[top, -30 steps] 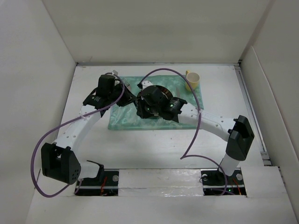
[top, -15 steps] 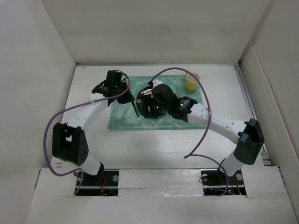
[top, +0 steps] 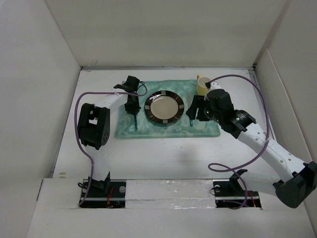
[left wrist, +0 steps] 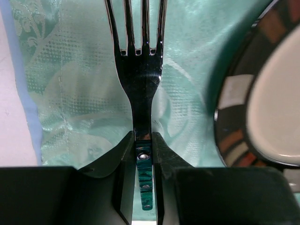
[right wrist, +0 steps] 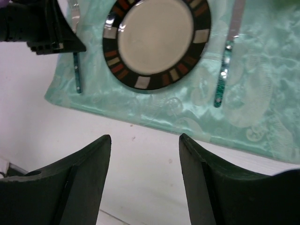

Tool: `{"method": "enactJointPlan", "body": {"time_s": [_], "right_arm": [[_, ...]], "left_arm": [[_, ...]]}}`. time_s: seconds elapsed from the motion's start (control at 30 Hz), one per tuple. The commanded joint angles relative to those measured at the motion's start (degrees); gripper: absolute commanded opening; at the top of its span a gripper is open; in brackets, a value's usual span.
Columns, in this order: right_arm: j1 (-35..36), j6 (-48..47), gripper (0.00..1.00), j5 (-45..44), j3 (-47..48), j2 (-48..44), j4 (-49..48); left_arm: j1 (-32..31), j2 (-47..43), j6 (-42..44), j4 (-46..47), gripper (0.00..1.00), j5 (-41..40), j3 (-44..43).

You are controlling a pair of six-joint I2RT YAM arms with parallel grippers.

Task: Set the dinner table for one person

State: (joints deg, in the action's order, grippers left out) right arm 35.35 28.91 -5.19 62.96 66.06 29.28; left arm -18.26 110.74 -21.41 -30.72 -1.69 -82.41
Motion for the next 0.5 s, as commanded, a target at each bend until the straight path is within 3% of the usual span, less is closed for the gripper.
{"method": "enactJointPlan", "body": {"time_s": [0.0,0.47], "right_arm": [[-1.4,-0.9,0.65,1.4,-1.0,-1.1,1.0],[-2.0,-0.5,0.65,1.1,-1.2,-0.1,1.3]], "left_arm": [[0.1,-0.3,3.2,-1.1,0.00,-2.6,-2.5],[-2.4,2.6,5.6,0.4,0.00,-4.1,-4.9]]}}
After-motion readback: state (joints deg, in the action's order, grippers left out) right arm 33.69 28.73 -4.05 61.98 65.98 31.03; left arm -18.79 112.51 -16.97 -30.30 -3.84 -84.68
